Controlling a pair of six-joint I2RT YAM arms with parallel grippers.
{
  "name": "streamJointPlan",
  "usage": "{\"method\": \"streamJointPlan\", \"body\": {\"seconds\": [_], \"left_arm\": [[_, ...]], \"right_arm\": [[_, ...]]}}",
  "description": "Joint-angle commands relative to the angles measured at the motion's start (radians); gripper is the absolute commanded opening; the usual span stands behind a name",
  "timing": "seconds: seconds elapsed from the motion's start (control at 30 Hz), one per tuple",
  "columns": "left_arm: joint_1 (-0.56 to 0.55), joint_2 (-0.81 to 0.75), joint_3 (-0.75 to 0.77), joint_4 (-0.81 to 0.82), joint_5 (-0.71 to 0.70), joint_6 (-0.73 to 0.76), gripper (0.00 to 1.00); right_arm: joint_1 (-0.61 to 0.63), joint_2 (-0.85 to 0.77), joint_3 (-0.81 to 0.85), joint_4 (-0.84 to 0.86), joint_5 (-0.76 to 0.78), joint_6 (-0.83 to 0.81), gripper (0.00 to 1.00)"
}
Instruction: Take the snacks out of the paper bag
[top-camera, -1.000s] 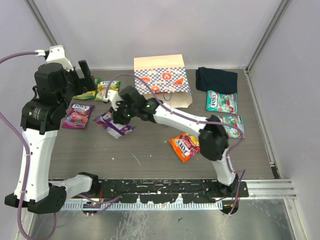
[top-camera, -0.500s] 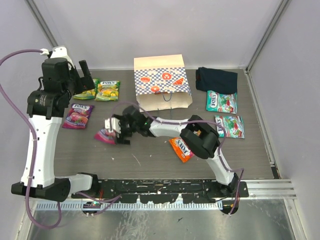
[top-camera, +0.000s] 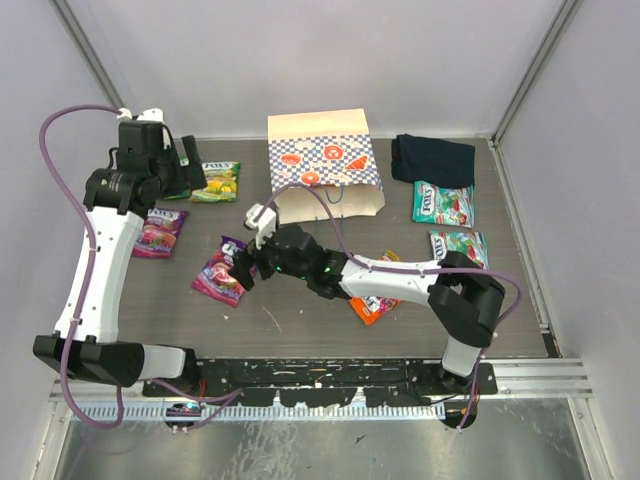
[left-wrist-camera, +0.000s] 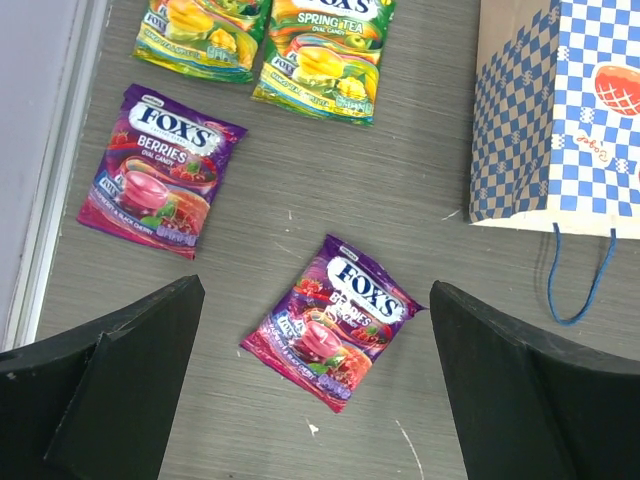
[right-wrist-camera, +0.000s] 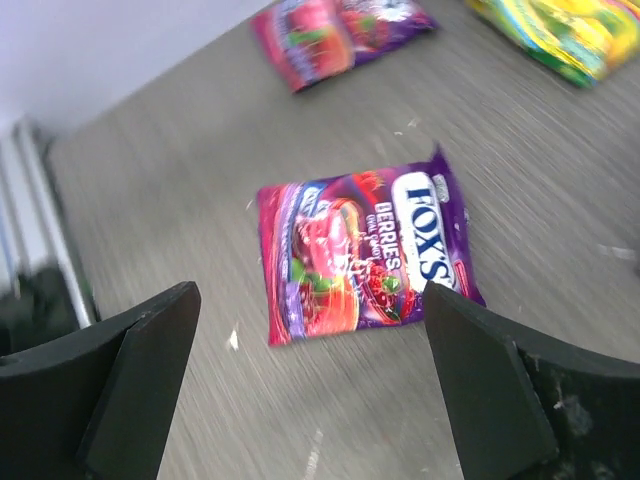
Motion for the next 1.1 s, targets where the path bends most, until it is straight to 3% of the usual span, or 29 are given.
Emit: {"method": "streamJointPlan", "body": {"seconds": [0.0, 0.1, 0.33, 0.63, 0.73, 0.87, 0.93, 1.07], "left_arm": [[0.009, -0.006, 0.005, 0.05, 0.023, -0.027, 0.98], [0.017, 0.04, 0.034, 0.012, 0.051, -0.036, 0.98], [0.019, 0.042, 0.007, 0.025, 0.099, -0.032, 0.98], [0.02, 0.046, -0.029, 0.045, 0.121, -0.031, 0.98], [0.023, 0.059, -0.031, 0.047, 0.123, -0.026, 0.98], [0.034, 0.068, -0.035, 0.054, 0.121, -0.021, 0.98], [0.043, 0.071, -0.037, 0.058, 0.129, -0.02, 0.98], [0.06, 0.081, -0.037, 0.067, 0.142, -0.018, 0.98]], "right_arm": [[0.054, 0.116, 0.211, -0.306, 0.562, 0.551, 0.98], [0.058, 0.257, 0.361, -0.523, 0.641, 0.734, 0.99], [0.075, 0.406, 0.45, -0.514, 0.659, 0.89, 0.99], [0.07, 0.569, 0.59, -0.506, 0.657, 0.935, 0.54], [0.064, 0.627, 0.668, -0.518, 0.658, 0.943, 0.31], [0.042, 0.704, 0.772, -0.517, 0.661, 0.953, 0.1], [0.022, 0.745, 0.827, -0.518, 0.66, 0.952, 0.02], [-0.021, 0.814, 0.935, -0.513, 0.647, 0.914, 0.0]]}}
